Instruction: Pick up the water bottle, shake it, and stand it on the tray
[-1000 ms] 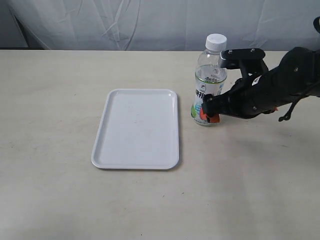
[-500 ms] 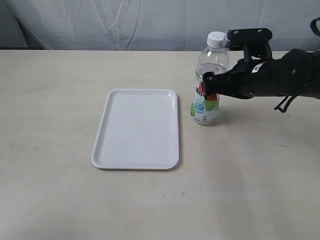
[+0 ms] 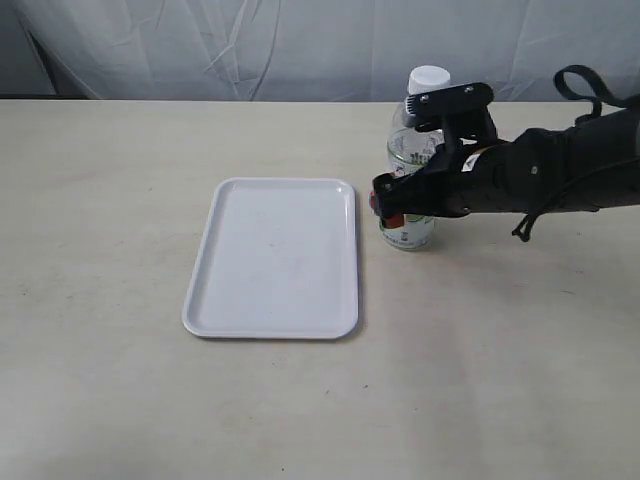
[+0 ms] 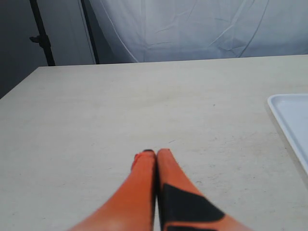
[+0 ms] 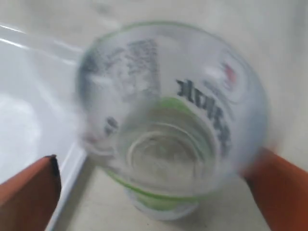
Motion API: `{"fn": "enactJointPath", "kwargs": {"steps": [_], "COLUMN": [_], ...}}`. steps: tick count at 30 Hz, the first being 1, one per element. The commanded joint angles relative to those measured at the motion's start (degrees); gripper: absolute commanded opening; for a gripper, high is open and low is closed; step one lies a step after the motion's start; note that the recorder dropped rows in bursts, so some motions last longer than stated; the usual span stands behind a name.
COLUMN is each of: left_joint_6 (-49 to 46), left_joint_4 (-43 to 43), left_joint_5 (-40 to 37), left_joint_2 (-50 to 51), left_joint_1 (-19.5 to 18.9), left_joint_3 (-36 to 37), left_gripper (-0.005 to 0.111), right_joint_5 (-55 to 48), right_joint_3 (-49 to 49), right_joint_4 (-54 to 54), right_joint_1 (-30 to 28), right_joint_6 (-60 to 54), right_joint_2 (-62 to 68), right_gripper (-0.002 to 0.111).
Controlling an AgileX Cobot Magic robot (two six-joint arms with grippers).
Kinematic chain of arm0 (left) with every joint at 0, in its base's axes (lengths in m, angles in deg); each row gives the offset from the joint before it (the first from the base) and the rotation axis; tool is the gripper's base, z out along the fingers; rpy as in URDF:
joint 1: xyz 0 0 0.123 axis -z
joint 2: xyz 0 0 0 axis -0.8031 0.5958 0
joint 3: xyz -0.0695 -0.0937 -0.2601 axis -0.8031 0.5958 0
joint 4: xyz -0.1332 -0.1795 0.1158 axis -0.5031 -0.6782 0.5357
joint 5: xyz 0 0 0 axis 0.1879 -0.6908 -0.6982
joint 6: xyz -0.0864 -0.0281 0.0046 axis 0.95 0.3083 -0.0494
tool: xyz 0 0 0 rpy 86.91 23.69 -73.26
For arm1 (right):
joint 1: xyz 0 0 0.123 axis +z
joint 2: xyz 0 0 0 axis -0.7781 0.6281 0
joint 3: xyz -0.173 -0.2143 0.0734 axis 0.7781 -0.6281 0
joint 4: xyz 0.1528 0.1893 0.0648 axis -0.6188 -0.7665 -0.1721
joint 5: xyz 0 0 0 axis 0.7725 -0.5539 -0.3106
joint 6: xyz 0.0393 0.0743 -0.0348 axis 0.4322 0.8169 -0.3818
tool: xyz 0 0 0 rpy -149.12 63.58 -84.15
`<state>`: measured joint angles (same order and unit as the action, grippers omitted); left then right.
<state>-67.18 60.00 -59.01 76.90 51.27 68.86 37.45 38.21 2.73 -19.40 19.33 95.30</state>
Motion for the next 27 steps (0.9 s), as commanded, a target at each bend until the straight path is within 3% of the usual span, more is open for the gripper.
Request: {"fn": "enactJointPath", "kwargs": {"steps": [1,7,18,20,21,24,27], "left_joint_6": [0.38,0.38,0.38,0.38,0.38,0.38,0.38], "left_joint_4": [-0.46,-0.46,-0.46,-0.46,-0.46,-0.46,-0.46], "left_joint_5": [0.79,0.79,0.79,0.79,0.79,0.79,0.79], "left_joint_2": [-0.24,-0.24,-0.24,-0.24,-0.24,-0.24,-0.24], "left_joint_1": [-0.05,-0.05,-0.05,-0.05,-0.05,-0.05,-0.05], "left_joint_3": [0.13,0.13,0.13,0.13,0.13,0.13,0.13], "left_gripper": [0.000,0.000,0.000,0.000,0.000,0.000,0.000], "right_joint_5": [3.64,9.45,9.56,9.02,7.50,4.49,2.60], "right_joint_3": [1.98,2.24,8.38,8.38,8.38,8.38,8.38], "right_joint_4": [1.15,-1.39,-2.40,-2.40,-2.40,-2.40,-2.60], "right_joint_1": [1.70,1.70,1.70,1.70,1.70,1.70,1.70], "right_joint_6": [-0.33,-0.33,-0.33,-0.33,-0.33,-0.33,-0.33], "right_joint_2": [1.12,1.25,7.33,7.33,7.33,7.33,7.33], "right_gripper": [0.104,0.104,0.103,0.082,0.059,0.004,-0.001]}}
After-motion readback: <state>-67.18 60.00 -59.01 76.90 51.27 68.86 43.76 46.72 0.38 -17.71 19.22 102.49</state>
